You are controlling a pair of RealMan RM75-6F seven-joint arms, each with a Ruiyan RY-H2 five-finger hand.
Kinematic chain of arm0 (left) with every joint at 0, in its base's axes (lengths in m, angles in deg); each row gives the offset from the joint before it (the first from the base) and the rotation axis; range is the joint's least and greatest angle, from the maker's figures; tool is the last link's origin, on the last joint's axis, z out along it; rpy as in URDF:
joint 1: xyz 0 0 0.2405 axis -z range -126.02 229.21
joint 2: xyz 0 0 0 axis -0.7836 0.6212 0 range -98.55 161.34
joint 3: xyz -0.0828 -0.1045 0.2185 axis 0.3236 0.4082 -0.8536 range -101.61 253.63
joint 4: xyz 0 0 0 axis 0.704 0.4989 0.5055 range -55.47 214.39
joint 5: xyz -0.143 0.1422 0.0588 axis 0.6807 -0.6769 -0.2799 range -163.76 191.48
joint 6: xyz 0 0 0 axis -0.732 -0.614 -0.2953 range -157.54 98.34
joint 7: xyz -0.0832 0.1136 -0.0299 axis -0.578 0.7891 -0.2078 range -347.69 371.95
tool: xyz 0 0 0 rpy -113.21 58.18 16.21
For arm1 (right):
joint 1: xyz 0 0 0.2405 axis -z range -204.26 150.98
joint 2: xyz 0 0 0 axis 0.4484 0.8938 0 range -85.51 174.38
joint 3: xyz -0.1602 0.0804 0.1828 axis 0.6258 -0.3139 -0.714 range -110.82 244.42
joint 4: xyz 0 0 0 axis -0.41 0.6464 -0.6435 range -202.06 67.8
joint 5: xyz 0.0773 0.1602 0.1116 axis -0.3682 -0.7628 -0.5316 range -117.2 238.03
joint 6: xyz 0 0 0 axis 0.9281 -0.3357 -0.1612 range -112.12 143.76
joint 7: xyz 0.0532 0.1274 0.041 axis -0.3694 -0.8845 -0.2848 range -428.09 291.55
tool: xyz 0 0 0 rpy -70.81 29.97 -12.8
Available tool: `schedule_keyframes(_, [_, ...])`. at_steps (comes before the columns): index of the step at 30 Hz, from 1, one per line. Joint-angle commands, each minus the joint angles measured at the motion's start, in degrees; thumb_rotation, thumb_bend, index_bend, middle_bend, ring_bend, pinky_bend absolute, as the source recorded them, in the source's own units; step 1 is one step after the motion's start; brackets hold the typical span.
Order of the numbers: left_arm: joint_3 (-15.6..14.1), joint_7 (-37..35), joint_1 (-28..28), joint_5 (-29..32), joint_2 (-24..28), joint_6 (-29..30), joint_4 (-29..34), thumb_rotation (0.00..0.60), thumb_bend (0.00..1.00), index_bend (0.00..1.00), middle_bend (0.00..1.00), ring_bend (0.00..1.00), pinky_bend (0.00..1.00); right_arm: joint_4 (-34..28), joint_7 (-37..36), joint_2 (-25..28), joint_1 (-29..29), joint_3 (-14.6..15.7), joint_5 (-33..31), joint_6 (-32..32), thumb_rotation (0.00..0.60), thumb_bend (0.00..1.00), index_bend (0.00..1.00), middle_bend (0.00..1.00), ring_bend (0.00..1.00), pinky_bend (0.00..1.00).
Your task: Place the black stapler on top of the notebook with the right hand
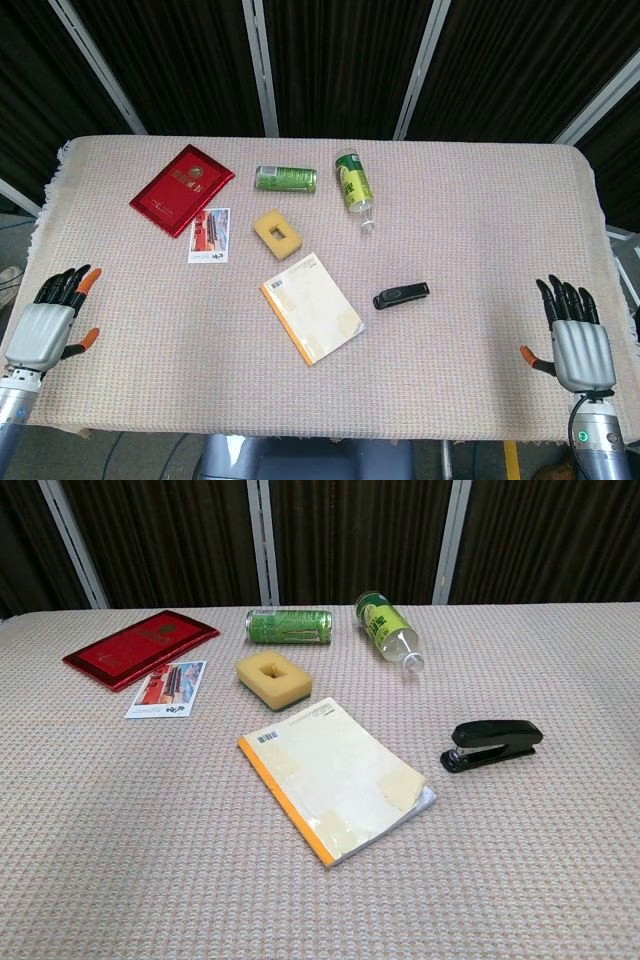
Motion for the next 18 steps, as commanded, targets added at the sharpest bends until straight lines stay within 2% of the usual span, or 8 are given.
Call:
schedule_keyframes(1, [0.1,0.0,0.0,0.4,0.0,-0.3,-0.1,0.600,0.31,0.00,0.00,0.00,0.09,0.2,0.1,-0.1,-0.2,-0.1,-0.2,0.2,0.600,0.13,0.00,0.00,0.00,0.00])
schedule_keyframes(5, [0.2,0.5,0.2,0.5,-0.3,-0.5,-0.1,0.600,0.31,0.00,0.00,0.00,0.09,0.4,-0.1,-0.1,-0.4,-0.2,-0.8,0.8,0.600,0.13,0.00,0.00,0.00,0.00])
schedule_keyframes(9, [0.0,1.0,0.4,0.2,-0.4,-0.8,0.1,0.600,0.31,0.00,0.00,0.00,0.09,0.7,-1.6,0.0,-0.3,0.1,1.5,-0.2,0.600,0.13,0.01,0.00,0.00,0.00])
schedule_keyframes(14, [-0.1,0.4,0.3,0.0,-0.2,-0.5,0.3,0.600,0.30,0.00,0.00,0.00,0.09,1.4,-2.4,-1.2,-0.8,0.6,3.3,0.2,0.600,0.13,0.06,0.03,0.00,0.01])
schedule_keyframes(18, [-0.1,0.1,0.5,-0.1,-0.2,-0.9,0.1,0.600,0.31,0.00,0.00,0.00,0.09,3.4,-2.0,-3.6,-3.7,1.3,6.0,4.0,0.600,0.13,0.15,0.10,0.02,0.17])
